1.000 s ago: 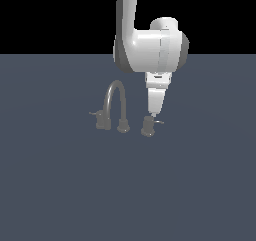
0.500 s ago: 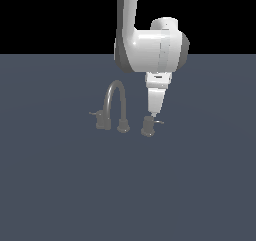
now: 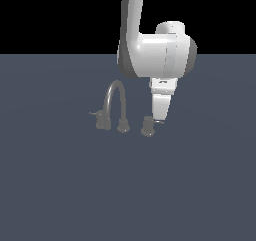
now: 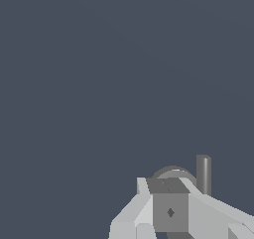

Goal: Turn on the faucet by rotating a designated handle.

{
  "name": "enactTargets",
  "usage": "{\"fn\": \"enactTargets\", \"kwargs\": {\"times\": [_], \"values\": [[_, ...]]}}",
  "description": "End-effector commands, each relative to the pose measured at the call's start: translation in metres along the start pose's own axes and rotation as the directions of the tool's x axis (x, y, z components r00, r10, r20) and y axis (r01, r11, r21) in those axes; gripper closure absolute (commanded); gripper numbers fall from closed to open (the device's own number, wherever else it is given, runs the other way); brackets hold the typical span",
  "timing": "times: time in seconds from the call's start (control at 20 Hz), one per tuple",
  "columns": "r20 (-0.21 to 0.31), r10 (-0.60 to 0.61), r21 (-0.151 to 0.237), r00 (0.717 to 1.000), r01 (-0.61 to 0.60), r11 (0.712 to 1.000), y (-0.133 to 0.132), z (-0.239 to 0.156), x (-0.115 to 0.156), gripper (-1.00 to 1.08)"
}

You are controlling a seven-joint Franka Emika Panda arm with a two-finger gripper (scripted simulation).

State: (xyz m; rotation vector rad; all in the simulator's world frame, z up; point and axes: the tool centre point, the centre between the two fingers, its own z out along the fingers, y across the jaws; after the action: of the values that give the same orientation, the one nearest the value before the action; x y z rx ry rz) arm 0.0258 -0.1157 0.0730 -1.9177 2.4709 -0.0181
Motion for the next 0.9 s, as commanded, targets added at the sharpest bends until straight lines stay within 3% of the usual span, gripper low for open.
{"fn": "enactTargets", "kwargs": {"times": [0.0,0.15,0.2,0.85], "values": [[-0.002,0.004,-0.008,1.000,-0.004,1.000,0.010,0.005,0.007,1.08],[-0.003,0.008,-0.015,1.000,-0.008,1.000,0.018,0.008,0.013,1.08],[0.000,0.000,0.002,1.000,0.000,1.000,0.009,0.003,0.006,1.08],[-0.004,0.008,-0.016,1.000,-0.008,1.000,0.054,0.008,0.004,1.08]]}}
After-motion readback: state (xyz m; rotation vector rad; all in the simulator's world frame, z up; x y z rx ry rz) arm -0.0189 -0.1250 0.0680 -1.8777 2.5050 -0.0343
